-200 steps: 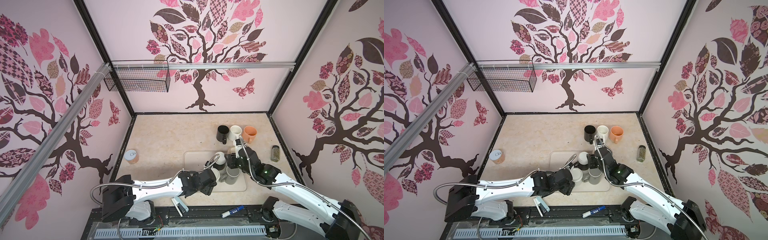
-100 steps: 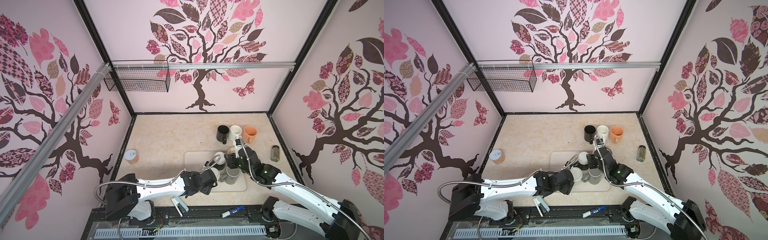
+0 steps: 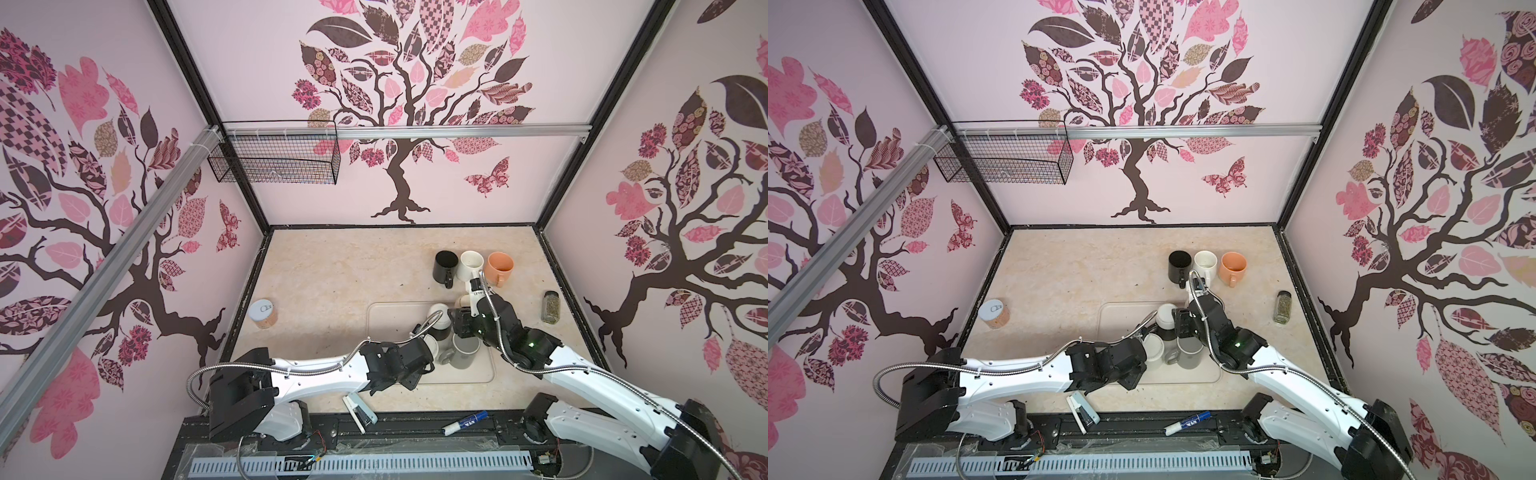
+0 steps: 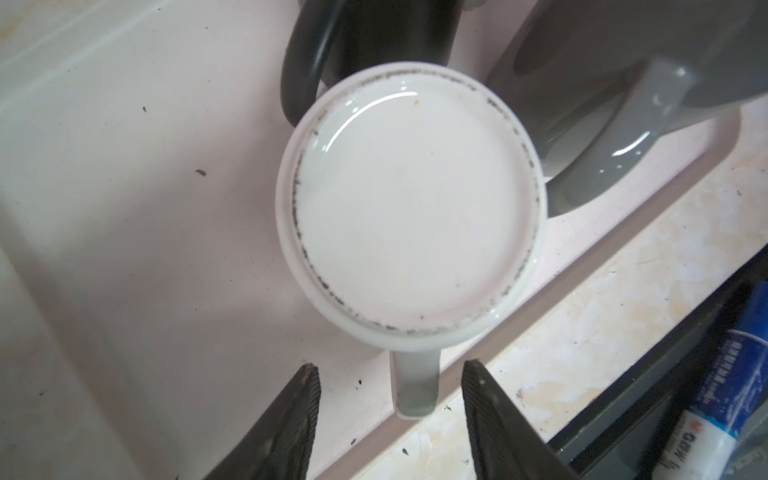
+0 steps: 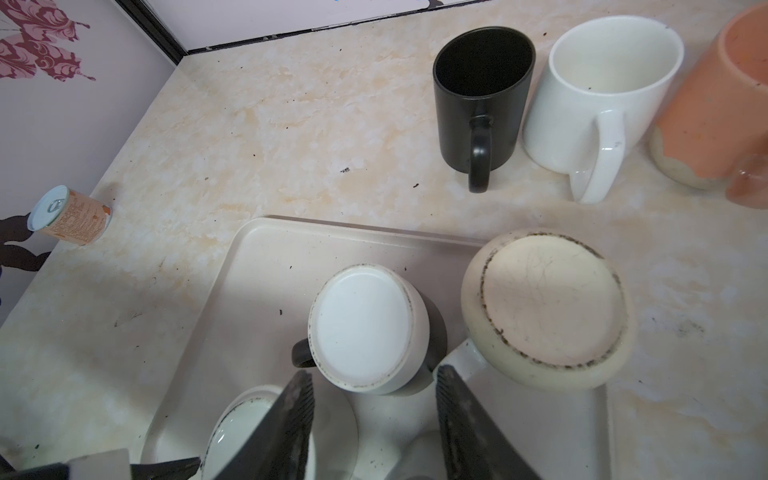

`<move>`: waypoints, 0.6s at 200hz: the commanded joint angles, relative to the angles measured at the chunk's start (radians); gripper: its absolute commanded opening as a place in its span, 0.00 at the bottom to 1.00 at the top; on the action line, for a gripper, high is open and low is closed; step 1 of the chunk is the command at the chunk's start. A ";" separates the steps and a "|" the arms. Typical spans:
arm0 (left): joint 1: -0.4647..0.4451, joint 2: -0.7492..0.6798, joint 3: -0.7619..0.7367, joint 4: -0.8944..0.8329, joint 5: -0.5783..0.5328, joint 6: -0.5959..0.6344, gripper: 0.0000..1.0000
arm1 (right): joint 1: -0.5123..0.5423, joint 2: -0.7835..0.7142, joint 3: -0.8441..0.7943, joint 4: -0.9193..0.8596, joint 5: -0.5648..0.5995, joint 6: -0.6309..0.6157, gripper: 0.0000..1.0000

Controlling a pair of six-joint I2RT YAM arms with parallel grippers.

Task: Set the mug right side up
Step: 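Close the left gripper on the upside-down white mug's handle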

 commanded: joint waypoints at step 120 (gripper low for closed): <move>0.015 0.090 0.116 0.006 -0.012 0.011 0.39 | 0.005 -0.046 -0.034 0.028 -0.010 0.006 0.51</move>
